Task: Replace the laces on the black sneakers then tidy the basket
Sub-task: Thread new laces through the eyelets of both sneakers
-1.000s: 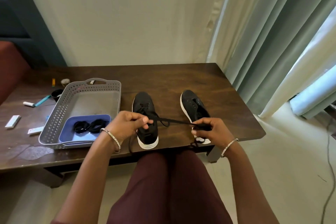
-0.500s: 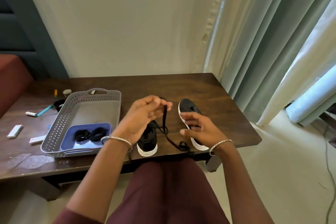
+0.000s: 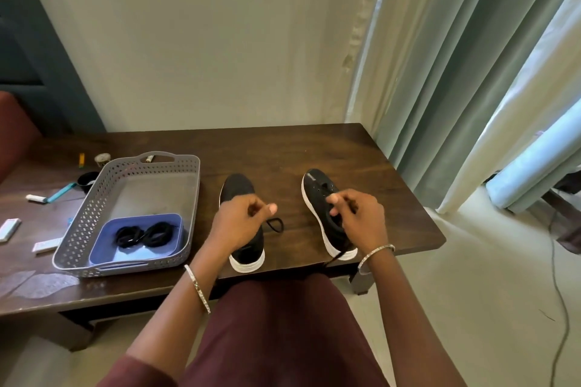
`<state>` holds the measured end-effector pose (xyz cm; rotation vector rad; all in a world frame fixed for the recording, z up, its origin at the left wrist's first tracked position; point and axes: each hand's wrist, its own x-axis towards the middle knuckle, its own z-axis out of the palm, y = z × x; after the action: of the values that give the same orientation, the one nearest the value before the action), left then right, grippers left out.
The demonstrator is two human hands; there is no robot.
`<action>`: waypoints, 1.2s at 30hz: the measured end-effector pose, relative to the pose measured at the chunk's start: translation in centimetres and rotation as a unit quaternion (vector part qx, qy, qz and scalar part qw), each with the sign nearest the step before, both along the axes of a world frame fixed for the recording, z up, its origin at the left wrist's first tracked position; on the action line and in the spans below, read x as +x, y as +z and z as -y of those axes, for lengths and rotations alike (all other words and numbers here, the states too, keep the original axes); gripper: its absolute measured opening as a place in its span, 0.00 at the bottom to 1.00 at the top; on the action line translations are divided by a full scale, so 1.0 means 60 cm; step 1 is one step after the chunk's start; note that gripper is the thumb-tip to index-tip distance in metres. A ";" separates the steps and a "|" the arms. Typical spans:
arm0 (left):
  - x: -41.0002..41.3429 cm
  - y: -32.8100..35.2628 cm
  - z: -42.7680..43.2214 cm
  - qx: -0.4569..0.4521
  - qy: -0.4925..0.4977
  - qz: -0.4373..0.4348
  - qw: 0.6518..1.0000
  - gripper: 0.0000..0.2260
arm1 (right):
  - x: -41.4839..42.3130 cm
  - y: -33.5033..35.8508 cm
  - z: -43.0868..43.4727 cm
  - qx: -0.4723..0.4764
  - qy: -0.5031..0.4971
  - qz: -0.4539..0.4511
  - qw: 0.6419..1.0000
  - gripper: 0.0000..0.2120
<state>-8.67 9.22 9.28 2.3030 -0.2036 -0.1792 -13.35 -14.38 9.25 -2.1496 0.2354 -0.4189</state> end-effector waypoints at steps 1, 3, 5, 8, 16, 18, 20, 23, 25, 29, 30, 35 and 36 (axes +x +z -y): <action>0.001 -0.028 -0.001 0.050 -0.006 -0.013 0.999 0.11 | 0.004 -0.018 0.013 -0.012 -0.043 -0.024 0.999 0.07; -0.009 -0.077 -0.001 0.154 -0.017 -0.021 0.988 0.13 | 0.010 -0.051 0.027 -0.018 -0.096 -0.081 0.992 0.09; -0.021 -0.113 0.001 0.216 -0.011 0.026 0.976 0.14 | 0.015 -0.081 0.027 -0.042 -0.100 -0.123 0.986 0.15; -0.028 -0.134 0.002 0.215 0.016 0.080 0.973 0.11 | 0.023 -0.104 0.009 -0.124 -0.079 -0.172 0.974 0.12; -0.022 -0.143 -0.019 0.233 0.080 0.089 0.965 0.13 | 0.053 -0.123 -0.055 -0.184 -0.066 -0.218 0.956 0.16; -0.022 -0.149 -0.022 0.231 0.098 0.097 0.963 0.14 | 0.056 -0.125 -0.083 -0.182 -0.060 -0.213 0.958 0.17; -0.024 -0.154 -0.023 0.237 0.107 0.104 0.960 0.14 | 0.055 -0.128 -0.109 -0.176 -0.057 -0.212 0.960 0.16; -0.030 -0.151 -0.023 0.249 0.118 0.100 0.956 0.14 | 0.046 -0.133 -0.143 -0.176 -0.040 -0.208 0.961 0.16; -0.037 -0.147 -0.023 0.254 0.132 0.098 0.953 0.14 | 0.036 -0.138 -0.157 -0.170 -0.031 -0.206 0.963 0.17; -0.043 -0.145 -0.024 0.259 0.147 0.096 0.950 0.12 | 0.015 -0.143 -0.168 -0.137 -0.019 -0.191 0.972 0.17; -0.043 -0.145 -0.023 0.255 0.147 0.102 0.950 0.10 | 0.010 -0.144 -0.169 -0.130 -0.011 -0.189 0.973 0.17; -0.031 -0.130 0.000 0.190 0.128 0.168 0.959 0.04 | -0.001 -0.123 -0.145 -0.042 0.024 -0.170 0.984 0.09; -0.024 -0.124 0.008 0.150 0.113 0.172 0.967 0.04 | 0.002 -0.116 -0.133 -0.011 0.028 -0.154 0.988 0.09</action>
<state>-10.11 8.77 1.86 2.6260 -0.0897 0.3315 -13.20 -6.39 2.30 -2.2318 0.3430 -0.0546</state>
